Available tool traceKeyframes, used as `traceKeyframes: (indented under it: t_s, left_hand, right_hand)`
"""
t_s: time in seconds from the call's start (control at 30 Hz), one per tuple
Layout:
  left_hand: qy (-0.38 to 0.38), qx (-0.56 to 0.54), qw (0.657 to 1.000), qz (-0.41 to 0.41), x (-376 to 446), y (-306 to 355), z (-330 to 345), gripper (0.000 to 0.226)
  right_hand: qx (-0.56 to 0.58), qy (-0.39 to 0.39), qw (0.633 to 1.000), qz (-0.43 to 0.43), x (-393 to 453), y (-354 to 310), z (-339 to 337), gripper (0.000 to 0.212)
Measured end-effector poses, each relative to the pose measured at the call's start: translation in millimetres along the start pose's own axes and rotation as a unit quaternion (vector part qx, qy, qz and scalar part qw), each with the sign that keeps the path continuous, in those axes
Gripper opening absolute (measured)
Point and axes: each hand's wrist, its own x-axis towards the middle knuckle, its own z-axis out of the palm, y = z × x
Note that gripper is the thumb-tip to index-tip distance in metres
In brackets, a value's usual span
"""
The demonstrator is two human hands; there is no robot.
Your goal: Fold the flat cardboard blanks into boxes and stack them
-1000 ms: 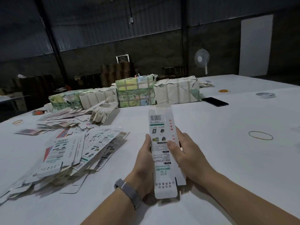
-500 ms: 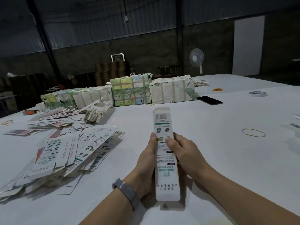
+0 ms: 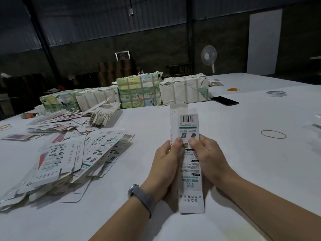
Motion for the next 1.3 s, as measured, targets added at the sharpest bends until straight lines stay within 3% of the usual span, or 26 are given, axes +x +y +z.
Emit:
traceKeyframes:
  t_s: [0.27, 0.43, 0.63, 0.87, 1.0, 1.13, 1.3]
  left_hand:
    - [0.067, 0.025, 0.994, 0.086, 3, 3, -2, 0.041]
    - [0.033, 0.006, 0.994, 0.103, 3, -1, -2, 0.035]
    - [-0.049, -0.020, 0.996, 0.078, -3, -2, 6, 0.047]
    - [-0.055, -0.063, 0.996, 0.036, -3, 2, 3, 0.045]
    - [-0.056, -0.075, 0.995, 0.025, -3, 3, -1, 0.033]
    - [-0.070, -0.054, 0.996, 0.021, -3, 1, -2, 0.039]
    - [-0.079, -0.049, 0.995, 0.021, -3, 0, -3, 0.036]
  right_hand:
    - [0.037, -0.064, 0.997, -0.012, -4, -3, 8, 0.033]
    - [0.063, -0.069, 0.996, -0.002, -4, 1, 5, 0.036]
    - [0.097, 0.003, 0.995, 0.010, 4, 0, -4, 0.030]
    - [0.104, -0.012, 0.994, 0.012, 1, -2, -2, 0.032]
    - [0.103, -0.021, 0.994, 0.019, 0, -2, -1, 0.029]
    - [0.111, -0.029, 0.993, 0.022, 1, -1, -2, 0.023]
    - [0.096, -0.029, 0.995, 0.026, 4, 2, -3, 0.032]
